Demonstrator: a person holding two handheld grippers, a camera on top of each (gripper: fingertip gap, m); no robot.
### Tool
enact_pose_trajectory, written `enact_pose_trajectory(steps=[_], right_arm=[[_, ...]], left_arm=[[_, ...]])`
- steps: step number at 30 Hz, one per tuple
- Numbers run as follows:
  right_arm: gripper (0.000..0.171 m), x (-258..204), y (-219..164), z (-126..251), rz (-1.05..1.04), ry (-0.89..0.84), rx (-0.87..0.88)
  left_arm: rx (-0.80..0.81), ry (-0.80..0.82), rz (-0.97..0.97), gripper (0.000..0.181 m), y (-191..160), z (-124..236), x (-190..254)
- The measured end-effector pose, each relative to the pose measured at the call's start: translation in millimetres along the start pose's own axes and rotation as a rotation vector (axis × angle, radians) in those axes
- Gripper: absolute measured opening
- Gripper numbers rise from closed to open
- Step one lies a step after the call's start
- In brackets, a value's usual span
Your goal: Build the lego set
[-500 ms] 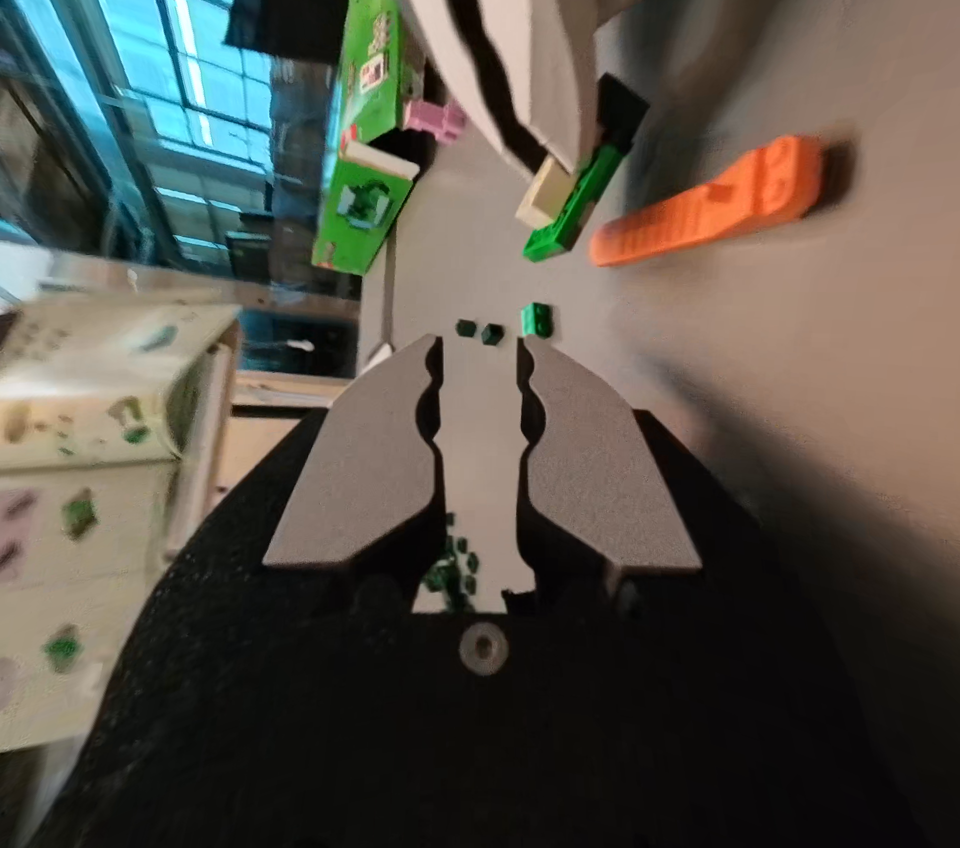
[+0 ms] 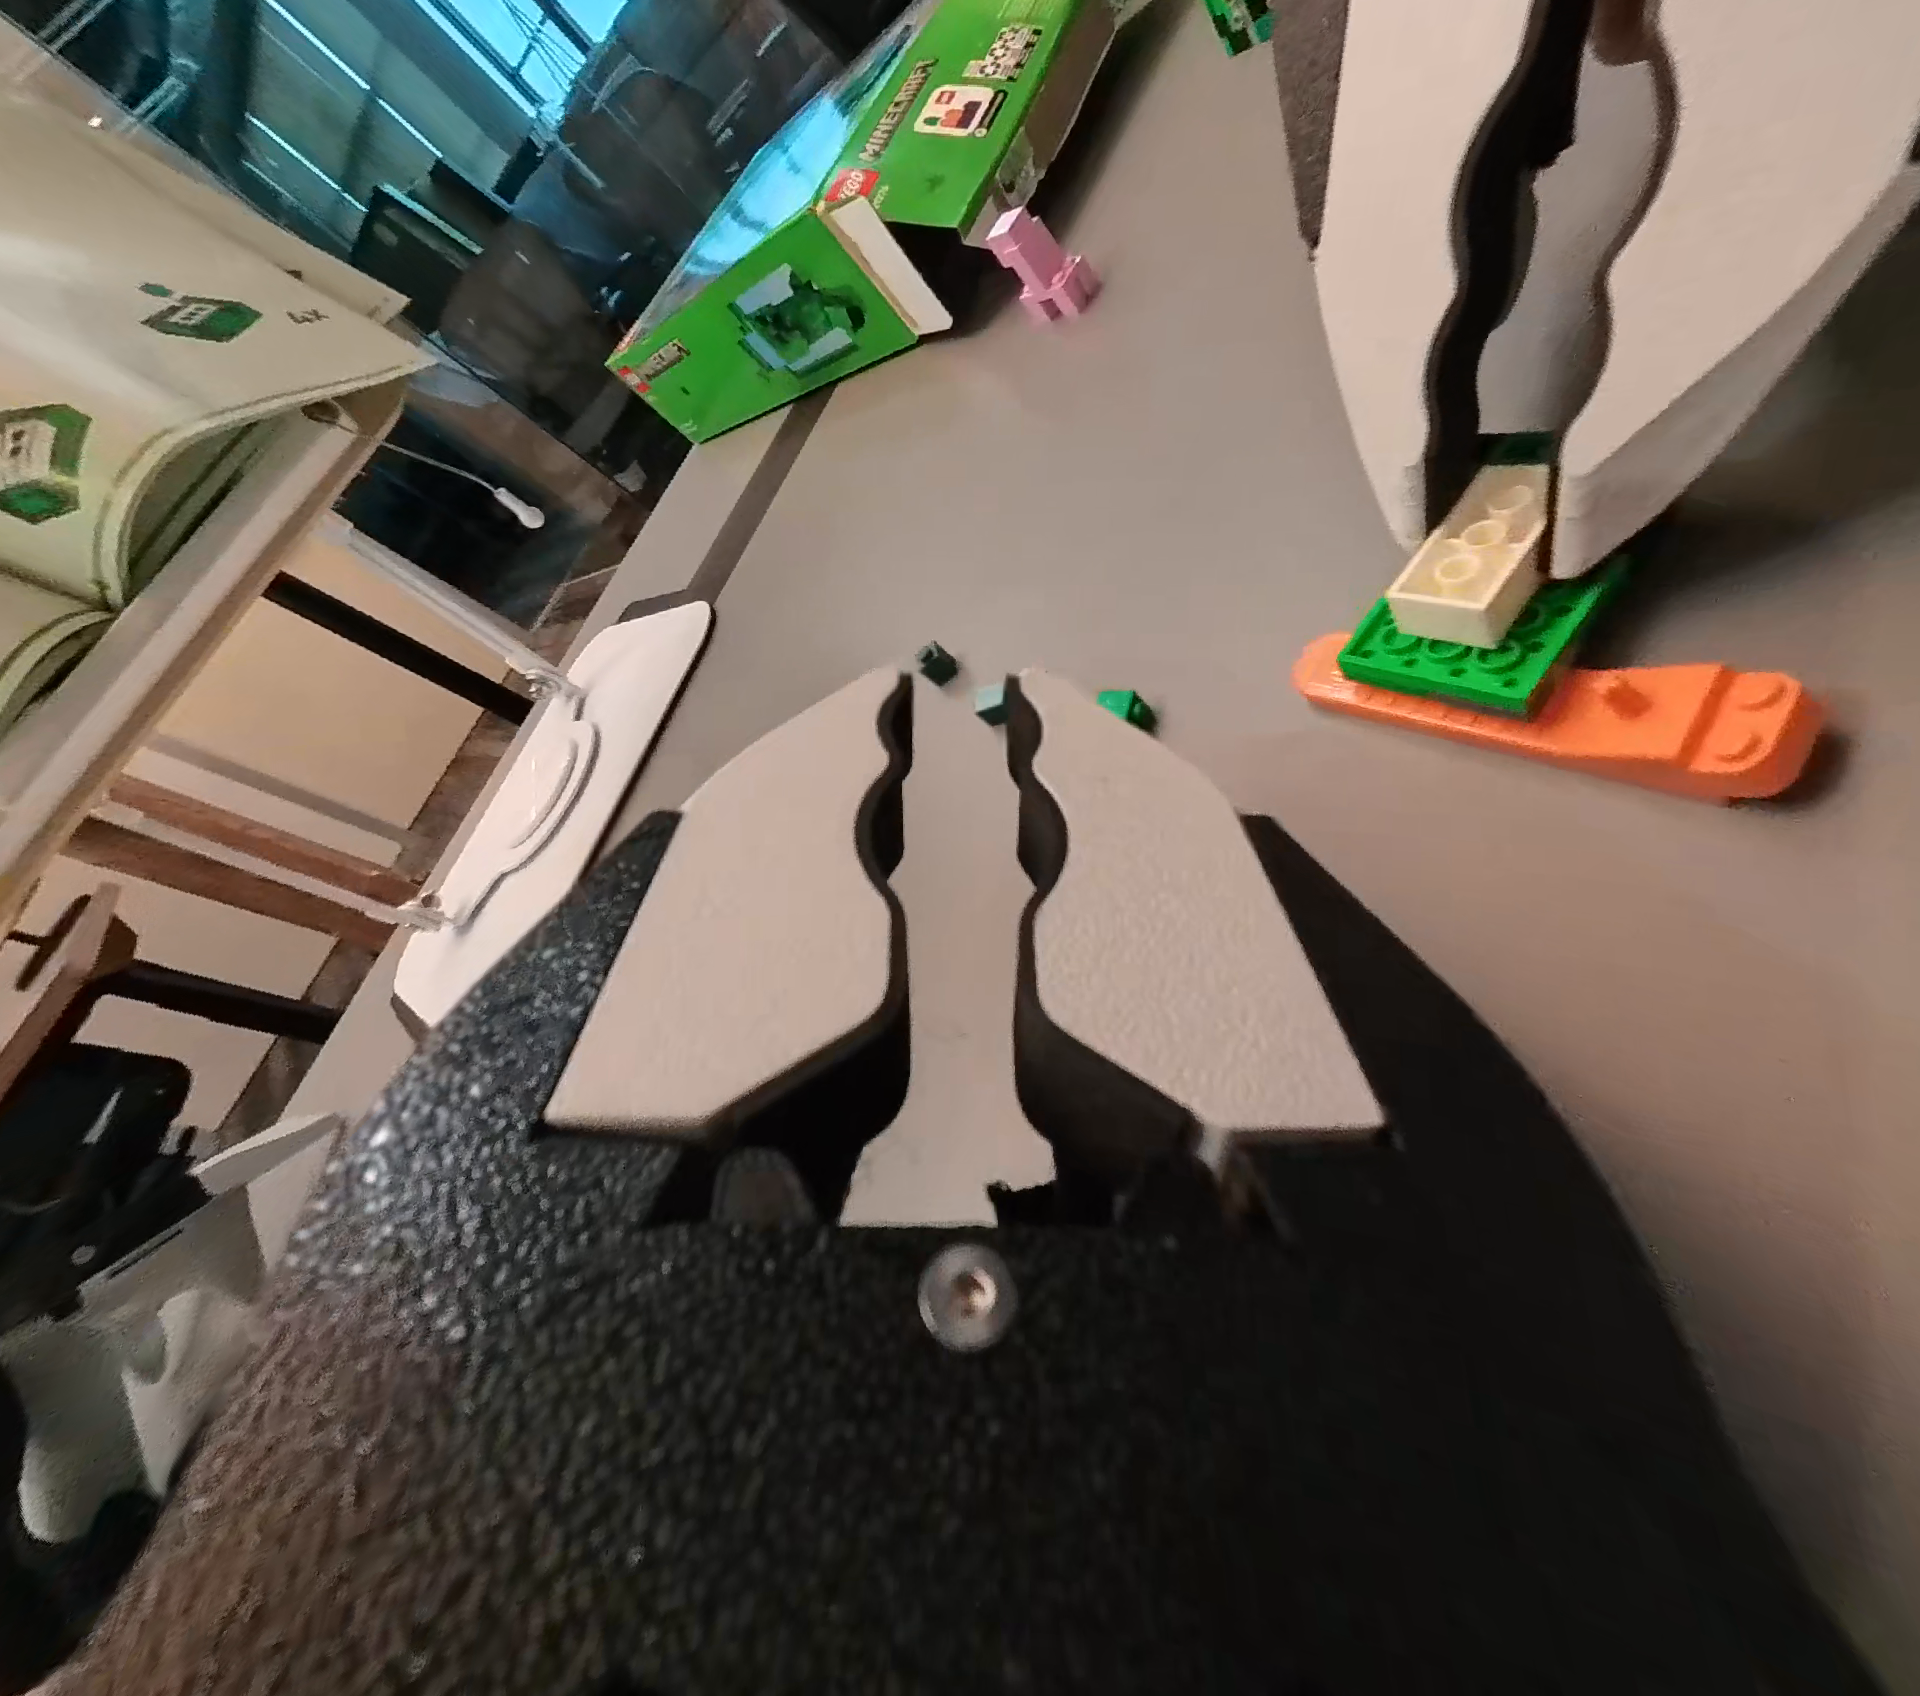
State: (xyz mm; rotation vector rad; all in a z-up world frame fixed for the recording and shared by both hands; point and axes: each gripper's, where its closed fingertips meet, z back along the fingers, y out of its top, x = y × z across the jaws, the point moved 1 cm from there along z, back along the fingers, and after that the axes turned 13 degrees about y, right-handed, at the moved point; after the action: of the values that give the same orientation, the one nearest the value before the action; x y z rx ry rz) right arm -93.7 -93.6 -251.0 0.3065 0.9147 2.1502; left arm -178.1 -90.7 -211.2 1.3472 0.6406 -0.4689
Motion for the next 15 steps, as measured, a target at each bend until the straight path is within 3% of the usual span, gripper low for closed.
enact_pose_trajectory(steps=[11, 15], right_arm=[[0.023, 11, 8, 19, -0.025, -0.022, 0.157], [0.023, 22, 12, 30, -0.05, -0.071, 0.25]], left_arm=[[-0.037, 0.142, 0.095, 0.015, -11, -15, -31], [-0.045, -0.015, 0.102, 0.014, -11, -17, -8]])
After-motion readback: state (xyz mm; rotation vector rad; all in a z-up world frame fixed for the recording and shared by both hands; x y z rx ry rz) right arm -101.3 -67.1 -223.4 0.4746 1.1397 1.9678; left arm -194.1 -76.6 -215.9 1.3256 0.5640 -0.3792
